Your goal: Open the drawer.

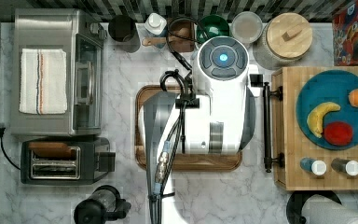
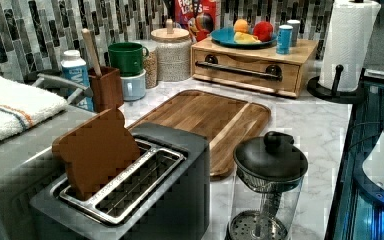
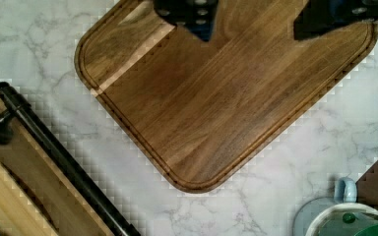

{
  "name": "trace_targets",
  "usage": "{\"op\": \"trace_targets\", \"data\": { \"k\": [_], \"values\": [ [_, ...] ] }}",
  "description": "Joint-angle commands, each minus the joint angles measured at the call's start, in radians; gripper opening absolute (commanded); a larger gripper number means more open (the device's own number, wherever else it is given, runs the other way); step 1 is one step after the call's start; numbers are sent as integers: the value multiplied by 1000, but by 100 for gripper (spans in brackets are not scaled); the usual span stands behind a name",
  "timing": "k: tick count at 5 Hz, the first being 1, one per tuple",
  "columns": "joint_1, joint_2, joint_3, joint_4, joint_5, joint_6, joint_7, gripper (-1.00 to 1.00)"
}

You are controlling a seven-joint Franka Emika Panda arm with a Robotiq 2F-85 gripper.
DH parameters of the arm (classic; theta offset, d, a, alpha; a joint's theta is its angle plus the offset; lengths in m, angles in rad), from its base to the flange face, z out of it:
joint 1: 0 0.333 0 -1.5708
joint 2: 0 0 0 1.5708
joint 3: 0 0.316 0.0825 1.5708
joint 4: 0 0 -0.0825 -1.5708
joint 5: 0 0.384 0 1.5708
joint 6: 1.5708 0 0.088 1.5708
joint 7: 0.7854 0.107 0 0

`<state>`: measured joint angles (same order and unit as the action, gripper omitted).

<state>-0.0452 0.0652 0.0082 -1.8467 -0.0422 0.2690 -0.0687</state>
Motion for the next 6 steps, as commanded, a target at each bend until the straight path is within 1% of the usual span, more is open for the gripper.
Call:
{"op": "trace_targets", "data": {
  "k": [1,2,4,5,6],
  "values": [
    [-4,2,-2,0,0,0,-3,100],
    [-13,-9,-7,-29,-4,17,-67,100],
    [-48,-56,-36,-150,-40,93,-393,100],
    [-60,-52,-61,-168,-65,106,-563,100],
    [-89,-66,-77,-220,-88,177,-697,100]
  ]
}}
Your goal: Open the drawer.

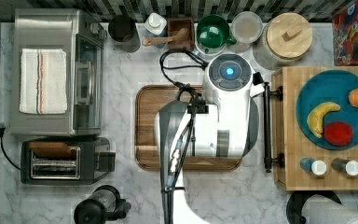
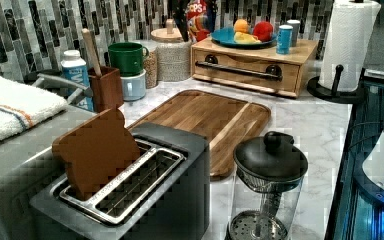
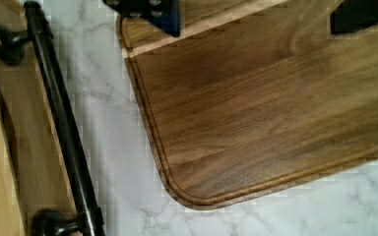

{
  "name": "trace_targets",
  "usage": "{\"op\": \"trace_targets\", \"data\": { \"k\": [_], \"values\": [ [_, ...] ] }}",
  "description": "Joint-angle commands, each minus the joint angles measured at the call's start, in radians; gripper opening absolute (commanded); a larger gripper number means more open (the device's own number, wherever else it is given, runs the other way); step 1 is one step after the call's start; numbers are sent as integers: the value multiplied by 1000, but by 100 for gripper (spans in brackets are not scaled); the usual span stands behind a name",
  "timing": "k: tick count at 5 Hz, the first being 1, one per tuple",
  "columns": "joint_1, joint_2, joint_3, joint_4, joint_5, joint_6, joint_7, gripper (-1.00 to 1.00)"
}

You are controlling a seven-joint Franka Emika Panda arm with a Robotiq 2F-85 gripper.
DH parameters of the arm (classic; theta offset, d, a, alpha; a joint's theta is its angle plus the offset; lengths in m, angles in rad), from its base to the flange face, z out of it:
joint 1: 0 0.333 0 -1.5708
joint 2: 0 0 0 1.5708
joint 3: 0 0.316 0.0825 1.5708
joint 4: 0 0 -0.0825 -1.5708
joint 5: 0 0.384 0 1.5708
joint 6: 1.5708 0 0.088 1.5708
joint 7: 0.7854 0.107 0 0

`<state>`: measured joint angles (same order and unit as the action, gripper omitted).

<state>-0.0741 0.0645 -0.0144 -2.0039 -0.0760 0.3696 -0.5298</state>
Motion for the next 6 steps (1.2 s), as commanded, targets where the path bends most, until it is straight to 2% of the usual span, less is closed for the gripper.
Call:
{"op": "trace_targets", "data": {
  "k": [1,3,6],
  "values": [
    [-91,-72,-63,-96,-70,119,-329,100],
    [-124,-78,-100,-178,-72,252,-458,100],
    [-168,-48,-110,-286,-81,455,-518,100]
  ]
}}
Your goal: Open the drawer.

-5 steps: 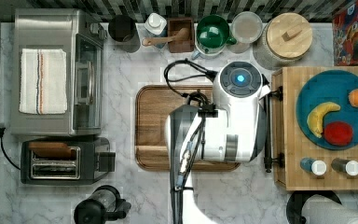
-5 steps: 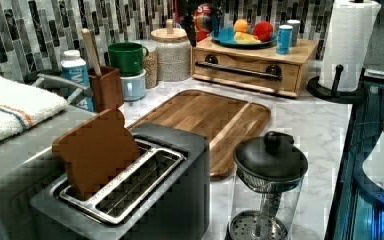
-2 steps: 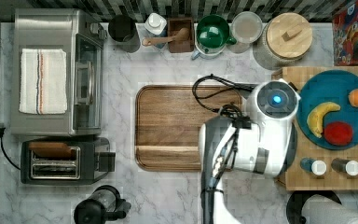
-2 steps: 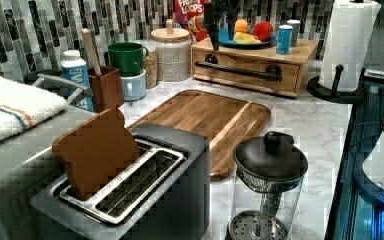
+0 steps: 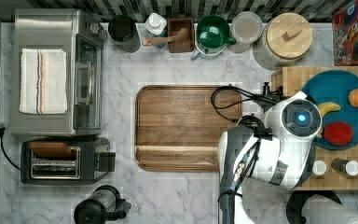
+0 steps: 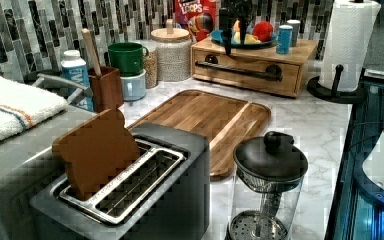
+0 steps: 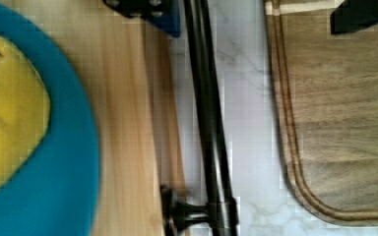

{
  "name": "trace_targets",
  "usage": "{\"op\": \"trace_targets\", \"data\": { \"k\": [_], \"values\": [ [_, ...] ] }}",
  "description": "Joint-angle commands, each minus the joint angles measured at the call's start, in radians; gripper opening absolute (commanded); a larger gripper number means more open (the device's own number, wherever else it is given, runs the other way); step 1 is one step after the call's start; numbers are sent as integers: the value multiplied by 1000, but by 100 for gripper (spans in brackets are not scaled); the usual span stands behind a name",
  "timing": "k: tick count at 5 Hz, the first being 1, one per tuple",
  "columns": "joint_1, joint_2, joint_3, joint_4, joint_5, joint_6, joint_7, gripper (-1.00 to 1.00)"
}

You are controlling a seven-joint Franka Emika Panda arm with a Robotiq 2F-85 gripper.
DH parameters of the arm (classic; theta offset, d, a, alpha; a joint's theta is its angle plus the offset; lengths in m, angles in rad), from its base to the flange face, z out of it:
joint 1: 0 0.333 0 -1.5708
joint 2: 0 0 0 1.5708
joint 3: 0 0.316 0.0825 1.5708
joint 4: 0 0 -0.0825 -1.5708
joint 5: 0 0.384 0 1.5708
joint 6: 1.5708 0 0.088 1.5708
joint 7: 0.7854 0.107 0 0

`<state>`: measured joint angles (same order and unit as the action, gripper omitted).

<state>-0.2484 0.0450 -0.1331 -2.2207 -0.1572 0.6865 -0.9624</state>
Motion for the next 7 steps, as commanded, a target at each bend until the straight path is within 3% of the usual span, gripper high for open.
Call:
{"op": "trace_targets", "data": {
  "k": [1,5,7],
  "values": [
    [1,-17,11,-97,-5,190,-72,100],
    [-27,95,-4,-167,-11,464,-88,100],
    [8,100,-24,-206,-117,522,57,100]
  ]
}}
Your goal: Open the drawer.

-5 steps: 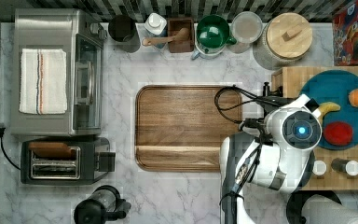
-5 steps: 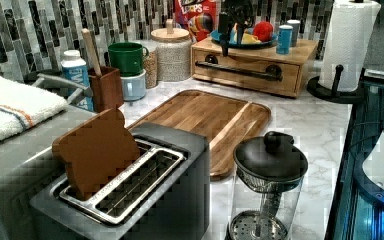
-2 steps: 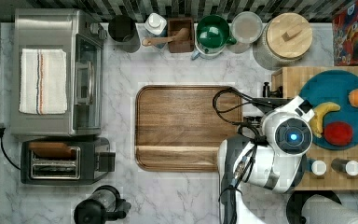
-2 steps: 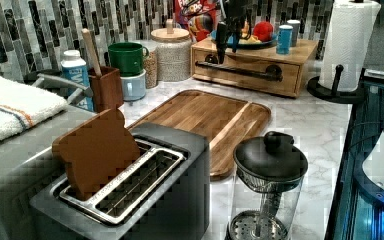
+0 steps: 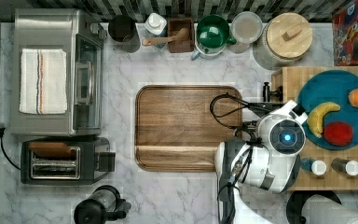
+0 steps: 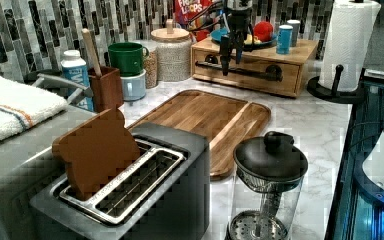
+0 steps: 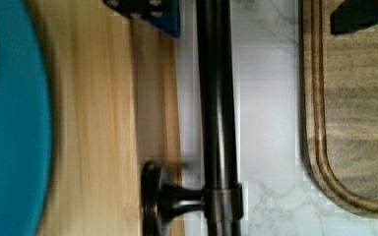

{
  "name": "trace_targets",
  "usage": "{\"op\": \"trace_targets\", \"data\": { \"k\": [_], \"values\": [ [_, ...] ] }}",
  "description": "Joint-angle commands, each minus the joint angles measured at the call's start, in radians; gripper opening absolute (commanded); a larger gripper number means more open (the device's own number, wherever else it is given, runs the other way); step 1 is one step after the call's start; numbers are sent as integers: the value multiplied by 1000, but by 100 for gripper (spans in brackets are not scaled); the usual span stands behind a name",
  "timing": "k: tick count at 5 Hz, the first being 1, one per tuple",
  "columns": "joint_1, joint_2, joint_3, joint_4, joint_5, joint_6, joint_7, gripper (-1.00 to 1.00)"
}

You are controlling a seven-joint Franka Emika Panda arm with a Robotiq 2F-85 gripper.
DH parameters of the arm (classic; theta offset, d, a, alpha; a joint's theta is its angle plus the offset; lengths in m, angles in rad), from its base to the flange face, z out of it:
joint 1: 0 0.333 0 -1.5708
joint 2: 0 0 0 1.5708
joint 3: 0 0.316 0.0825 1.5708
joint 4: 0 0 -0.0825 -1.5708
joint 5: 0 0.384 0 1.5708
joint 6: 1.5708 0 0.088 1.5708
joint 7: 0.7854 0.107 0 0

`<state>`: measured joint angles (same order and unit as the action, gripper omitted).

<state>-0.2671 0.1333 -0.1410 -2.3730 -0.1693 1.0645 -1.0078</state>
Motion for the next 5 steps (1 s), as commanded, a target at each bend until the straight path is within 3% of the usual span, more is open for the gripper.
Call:
{"op": "trace_targets", "data": {
  "k": [1,4,5],
  "values": [
    [30,40,-14,-40,-133,165,128,100],
    [43,98,57,-23,-6,197,122,100],
    [87,54,69,-42,-44,146,222,100]
  ]
}}
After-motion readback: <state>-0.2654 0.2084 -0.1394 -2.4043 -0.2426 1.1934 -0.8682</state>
